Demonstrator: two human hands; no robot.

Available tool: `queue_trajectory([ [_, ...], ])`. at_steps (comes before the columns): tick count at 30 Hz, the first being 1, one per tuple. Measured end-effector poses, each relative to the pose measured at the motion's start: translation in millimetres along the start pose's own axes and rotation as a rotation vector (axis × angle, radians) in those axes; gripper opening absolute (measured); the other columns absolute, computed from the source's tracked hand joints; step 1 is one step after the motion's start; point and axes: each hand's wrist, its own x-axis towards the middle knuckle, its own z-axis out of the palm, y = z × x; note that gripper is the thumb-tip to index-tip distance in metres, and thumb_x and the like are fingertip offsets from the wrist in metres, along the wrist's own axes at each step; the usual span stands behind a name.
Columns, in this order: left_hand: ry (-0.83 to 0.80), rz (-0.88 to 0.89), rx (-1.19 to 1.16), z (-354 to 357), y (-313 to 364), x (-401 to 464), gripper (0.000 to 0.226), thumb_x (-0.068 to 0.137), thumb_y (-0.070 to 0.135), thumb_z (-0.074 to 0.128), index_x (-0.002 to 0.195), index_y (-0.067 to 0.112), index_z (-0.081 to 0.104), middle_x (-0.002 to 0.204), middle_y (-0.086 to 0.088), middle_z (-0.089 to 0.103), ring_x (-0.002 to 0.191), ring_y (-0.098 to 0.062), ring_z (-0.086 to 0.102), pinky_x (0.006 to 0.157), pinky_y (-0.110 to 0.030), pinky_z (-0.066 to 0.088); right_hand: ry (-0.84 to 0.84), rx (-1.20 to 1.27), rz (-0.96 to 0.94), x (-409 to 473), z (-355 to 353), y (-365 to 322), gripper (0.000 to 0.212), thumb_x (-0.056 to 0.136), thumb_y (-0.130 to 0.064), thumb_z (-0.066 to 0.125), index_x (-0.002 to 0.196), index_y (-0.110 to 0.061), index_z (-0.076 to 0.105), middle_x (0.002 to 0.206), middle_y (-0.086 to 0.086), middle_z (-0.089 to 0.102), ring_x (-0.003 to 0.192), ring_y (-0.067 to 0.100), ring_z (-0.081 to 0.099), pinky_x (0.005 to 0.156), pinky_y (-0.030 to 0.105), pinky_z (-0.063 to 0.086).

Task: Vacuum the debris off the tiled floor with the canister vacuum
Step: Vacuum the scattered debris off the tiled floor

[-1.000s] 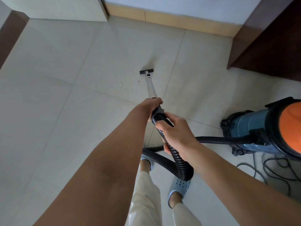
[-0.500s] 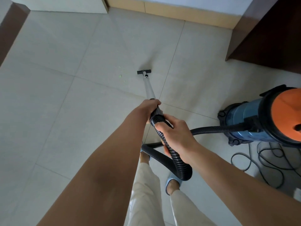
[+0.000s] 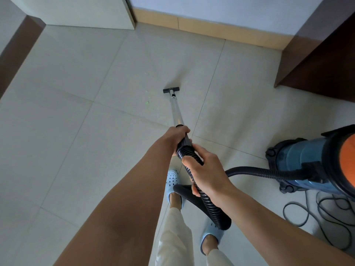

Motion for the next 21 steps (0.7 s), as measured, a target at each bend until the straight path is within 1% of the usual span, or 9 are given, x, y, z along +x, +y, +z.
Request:
queue_trajectory([
  [2,-0.007,0.009,0.018,-5.8,19.7,14.6,0.044,0.094,0.016,0.056,0.129,-0.009,0.048,0.077,-0.015,0.059,0.058,-0.022,0.059,0.052,-0.03,0.05,0.009,-0.001,0.006,19.8,3.1,-12.0,0.035,0.088,-0.026,0.056,0.121,-0.034,0.064,0.061,0.003,0.051,0.035,0.021,0.046,0.043,0.027,0.042],
  [3,-0.011,0.013,0.028,-9.4,30.0,21.9,0.044,0.094,0.017,0.055,0.129,-0.009,0.049,0.077,-0.014,0.059,0.059,-0.022,0.059,0.052,-0.03,0.05,0.015,-0.01,0.005,30.8,5.0,-18.8,0.038,0.086,-0.029,0.055,0.122,-0.034,0.064,0.06,0.002,0.051,0.034,0.022,0.047,0.045,0.028,0.042],
  [6,-0.028,0.021,0.045,-21.6,60.8,44.6,0.044,0.094,0.018,0.055,0.129,-0.008,0.05,0.078,-0.013,0.061,0.058,-0.022,0.059,0.048,-0.027,0.049,0.033,-0.039,-0.005,64.2,12.6,-41.6,0.032,0.082,-0.032,0.053,0.112,-0.035,0.064,0.06,0.001,0.052,0.034,0.02,0.049,0.052,0.034,0.045],
  [10,-0.031,0.035,0.101,-37.7,101.3,72.3,0.041,0.093,0.019,0.056,0.126,-0.007,0.052,0.078,-0.013,0.062,0.058,-0.022,0.06,0.051,-0.029,0.05,0.07,0.009,0.014,101.0,25.7,-68.9,0.033,0.087,-0.027,0.055,0.117,-0.039,0.064,0.063,-0.001,0.051,0.035,0.02,0.049,0.051,0.032,0.046],
  [14,-0.027,0.048,0.162,-50.8,152.8,100.7,0.025,0.094,0.016,0.055,0.113,-0.002,0.052,0.072,-0.012,0.06,0.056,-0.021,0.058,0.052,-0.03,0.049,0.108,0.087,0.022,147.0,38.6,-104.7,0.023,0.089,-0.027,0.057,0.108,-0.035,0.065,0.068,0.002,0.052,0.037,0.023,0.05,0.053,0.036,0.047],
  [16,-0.022,0.074,0.195,-56.4,177.7,113.1,0.025,0.095,0.015,0.056,0.114,-0.001,0.053,0.07,-0.012,0.059,0.055,-0.021,0.057,0.054,-0.031,0.05,0.116,0.12,0.023,166.6,40.5,-122.8,0.019,0.092,-0.025,0.057,0.107,-0.032,0.066,0.069,0.004,0.051,0.038,0.023,0.049,0.051,0.033,0.045],
  [19,-0.004,0.098,0.224,-68.3,208.0,130.4,0.033,0.095,0.015,0.057,0.122,-0.002,0.054,0.07,-0.011,0.059,0.057,-0.022,0.057,0.062,-0.034,0.053,0.116,0.169,0.038,194.3,45.0,-147.0,0.018,0.093,-0.024,0.057,0.108,-0.029,0.067,0.069,0.006,0.05,0.036,0.024,0.048,0.044,0.028,0.041],
  [21,0.011,0.102,0.251,-78.8,222.1,141.3,0.037,0.095,0.016,0.057,0.125,-0.004,0.053,0.071,-0.011,0.059,0.057,-0.022,0.058,0.062,-0.035,0.053,0.109,0.189,0.051,209.8,52.4,-158.0,0.018,0.093,-0.025,0.058,0.109,-0.026,0.067,0.071,0.008,0.05,0.035,0.024,0.048,0.043,0.026,0.04],
])
